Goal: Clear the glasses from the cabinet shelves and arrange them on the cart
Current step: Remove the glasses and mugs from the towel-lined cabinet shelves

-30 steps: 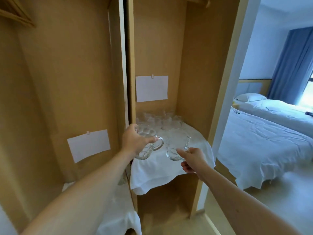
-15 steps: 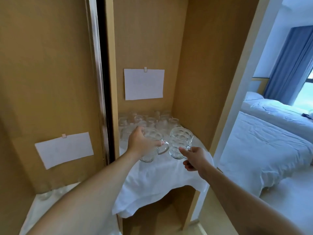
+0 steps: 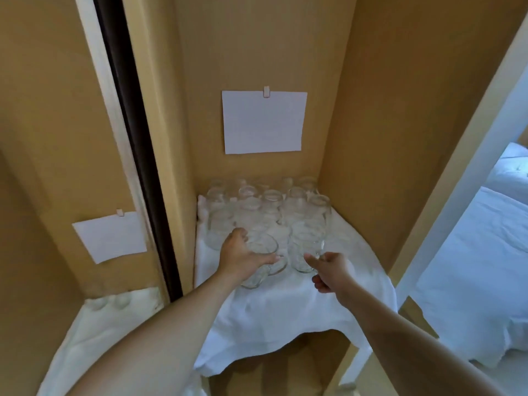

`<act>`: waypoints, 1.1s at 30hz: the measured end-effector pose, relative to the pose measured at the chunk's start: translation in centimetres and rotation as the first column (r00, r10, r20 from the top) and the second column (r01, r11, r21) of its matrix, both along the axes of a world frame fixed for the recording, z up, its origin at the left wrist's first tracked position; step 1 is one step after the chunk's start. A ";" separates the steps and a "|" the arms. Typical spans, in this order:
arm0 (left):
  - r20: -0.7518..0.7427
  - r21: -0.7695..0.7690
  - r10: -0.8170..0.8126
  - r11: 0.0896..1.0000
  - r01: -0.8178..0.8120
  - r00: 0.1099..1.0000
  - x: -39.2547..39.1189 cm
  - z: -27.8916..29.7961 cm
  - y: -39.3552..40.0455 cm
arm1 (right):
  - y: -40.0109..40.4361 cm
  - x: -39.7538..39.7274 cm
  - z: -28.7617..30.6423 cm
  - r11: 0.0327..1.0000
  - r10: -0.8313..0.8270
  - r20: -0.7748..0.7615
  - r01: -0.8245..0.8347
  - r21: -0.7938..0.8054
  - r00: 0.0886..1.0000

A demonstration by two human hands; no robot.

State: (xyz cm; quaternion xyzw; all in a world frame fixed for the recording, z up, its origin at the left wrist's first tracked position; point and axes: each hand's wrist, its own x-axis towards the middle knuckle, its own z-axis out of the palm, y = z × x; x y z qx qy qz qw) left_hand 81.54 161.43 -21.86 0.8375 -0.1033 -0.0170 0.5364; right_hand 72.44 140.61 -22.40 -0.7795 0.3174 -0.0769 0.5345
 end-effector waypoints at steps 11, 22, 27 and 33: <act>0.039 0.029 0.216 0.976 -0.217 0.976 1.0 -3.5 -6.6 | -7.0 6.2 -3.0 0.979 0.202 -0.039 -0.201 0.034 0.979; -0.100 0.000 0.100 0.995 -0.100 0.990 3.2 -4.6 -8.2 | -10.4 9.6 -4.4 0.837 0.335 -0.287 -0.423 -0.347 0.898; -0.215 0.005 -0.026 1.000 0.028 0.976 4.7 -4.9 -7.2 | -10.5 11.4 -4.9 0.894 0.419 0.018 -0.410 -0.179 0.908; -0.329 0.159 -0.113 0.972 0.172 0.938 6.6 -3.8 -7.3 | -10.1 12.6 -5.1 0.937 0.340 0.155 -0.347 0.025 0.928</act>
